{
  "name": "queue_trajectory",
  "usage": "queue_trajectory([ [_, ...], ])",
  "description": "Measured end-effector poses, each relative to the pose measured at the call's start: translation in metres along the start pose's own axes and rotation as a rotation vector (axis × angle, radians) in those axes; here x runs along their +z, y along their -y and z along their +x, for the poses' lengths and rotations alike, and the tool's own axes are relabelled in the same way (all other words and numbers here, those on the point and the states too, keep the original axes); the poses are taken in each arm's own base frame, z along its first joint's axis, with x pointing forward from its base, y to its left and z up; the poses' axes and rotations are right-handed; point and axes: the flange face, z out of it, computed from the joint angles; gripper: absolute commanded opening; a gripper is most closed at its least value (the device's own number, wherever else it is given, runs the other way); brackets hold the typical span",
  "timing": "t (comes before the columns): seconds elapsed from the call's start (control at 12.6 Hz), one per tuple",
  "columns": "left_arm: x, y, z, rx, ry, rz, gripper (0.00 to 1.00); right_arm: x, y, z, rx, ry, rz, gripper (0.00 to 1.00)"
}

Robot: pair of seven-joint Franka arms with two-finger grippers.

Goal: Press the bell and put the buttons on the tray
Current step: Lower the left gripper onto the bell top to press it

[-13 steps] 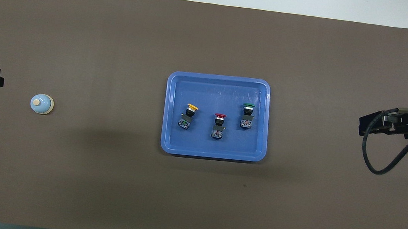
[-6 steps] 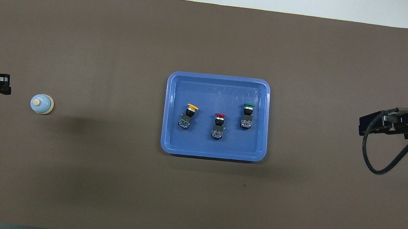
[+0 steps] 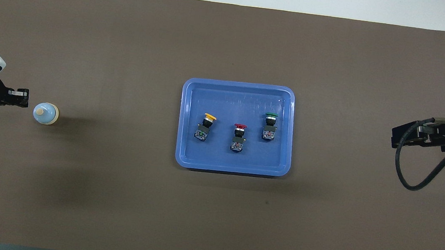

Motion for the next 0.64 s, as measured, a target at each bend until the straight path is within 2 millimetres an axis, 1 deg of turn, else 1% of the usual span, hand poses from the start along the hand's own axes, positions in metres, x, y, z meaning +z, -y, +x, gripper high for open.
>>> queue_trajectory([
  [0.32,0.017,-0.001,-0.008,0.001,0.010,-0.001,0.00,0.000,0.000,0.000,0.000,0.000,0.000,1.00],
  [0.64,0.046,-0.004,-0.018,0.006,-0.003,0.000,0.00,0.000,0.000,0.000,0.000,0.000,0.000,1.00],
])
